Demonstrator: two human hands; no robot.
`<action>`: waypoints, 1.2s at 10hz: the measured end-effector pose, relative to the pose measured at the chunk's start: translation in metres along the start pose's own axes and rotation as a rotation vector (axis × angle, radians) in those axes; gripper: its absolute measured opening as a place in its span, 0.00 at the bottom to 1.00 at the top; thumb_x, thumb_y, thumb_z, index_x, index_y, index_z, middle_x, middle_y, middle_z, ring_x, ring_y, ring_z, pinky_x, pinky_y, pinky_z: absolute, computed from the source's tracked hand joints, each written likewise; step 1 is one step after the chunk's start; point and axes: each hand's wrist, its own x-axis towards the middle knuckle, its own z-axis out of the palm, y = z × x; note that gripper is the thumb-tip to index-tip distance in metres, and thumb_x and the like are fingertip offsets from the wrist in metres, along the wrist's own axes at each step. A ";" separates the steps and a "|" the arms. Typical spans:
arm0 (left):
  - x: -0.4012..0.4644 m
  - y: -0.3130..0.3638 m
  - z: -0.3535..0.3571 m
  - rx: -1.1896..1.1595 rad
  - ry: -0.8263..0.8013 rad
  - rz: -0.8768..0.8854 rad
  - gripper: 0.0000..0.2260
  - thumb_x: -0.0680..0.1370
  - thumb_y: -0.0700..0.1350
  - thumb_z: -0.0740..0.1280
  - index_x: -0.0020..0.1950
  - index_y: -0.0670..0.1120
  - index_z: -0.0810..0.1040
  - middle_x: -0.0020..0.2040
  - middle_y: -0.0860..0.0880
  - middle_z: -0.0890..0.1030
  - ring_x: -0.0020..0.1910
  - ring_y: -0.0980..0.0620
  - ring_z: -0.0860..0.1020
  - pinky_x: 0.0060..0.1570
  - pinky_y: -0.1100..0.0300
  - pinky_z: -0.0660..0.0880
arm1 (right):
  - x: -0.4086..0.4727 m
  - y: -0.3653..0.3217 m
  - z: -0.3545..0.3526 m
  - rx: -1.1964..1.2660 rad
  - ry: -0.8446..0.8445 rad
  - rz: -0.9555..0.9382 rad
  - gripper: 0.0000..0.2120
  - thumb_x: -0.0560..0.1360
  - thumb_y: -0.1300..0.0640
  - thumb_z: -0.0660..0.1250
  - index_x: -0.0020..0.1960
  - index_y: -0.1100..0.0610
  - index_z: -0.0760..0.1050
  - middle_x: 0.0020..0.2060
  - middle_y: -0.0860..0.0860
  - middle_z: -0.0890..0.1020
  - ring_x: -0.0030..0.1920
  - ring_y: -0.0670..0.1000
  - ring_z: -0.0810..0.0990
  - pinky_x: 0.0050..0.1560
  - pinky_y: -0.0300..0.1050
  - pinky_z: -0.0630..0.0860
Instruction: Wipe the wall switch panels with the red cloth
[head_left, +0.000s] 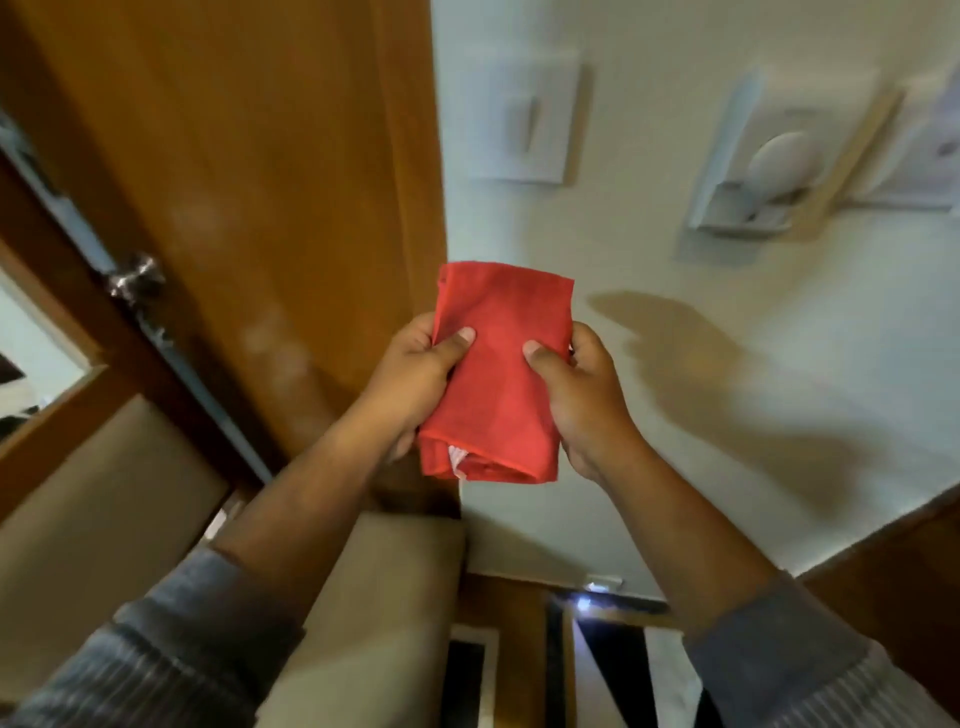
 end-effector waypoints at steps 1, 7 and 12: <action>-0.009 -0.032 -0.051 0.046 0.075 -0.043 0.06 0.83 0.40 0.64 0.53 0.49 0.79 0.44 0.53 0.86 0.40 0.59 0.84 0.39 0.66 0.81 | -0.015 0.036 0.044 0.010 -0.068 0.103 0.10 0.72 0.50 0.66 0.54 0.44 0.76 0.51 0.46 0.84 0.51 0.48 0.85 0.52 0.49 0.83; -0.068 -0.368 -0.324 0.229 0.109 -0.646 0.14 0.84 0.50 0.64 0.69 0.54 0.75 0.54 0.60 0.81 0.53 0.58 0.82 0.50 0.61 0.80 | -0.130 0.394 0.248 -0.378 -0.239 0.609 0.19 0.82 0.55 0.65 0.71 0.47 0.66 0.55 0.39 0.78 0.58 0.47 0.79 0.57 0.46 0.78; -0.078 -0.436 -0.355 0.874 -0.166 -0.652 0.33 0.81 0.52 0.68 0.81 0.47 0.57 0.75 0.40 0.71 0.72 0.37 0.72 0.70 0.39 0.71 | -0.135 0.458 0.241 -0.740 -0.462 0.632 0.21 0.77 0.51 0.71 0.66 0.59 0.73 0.47 0.46 0.77 0.52 0.52 0.79 0.38 0.37 0.67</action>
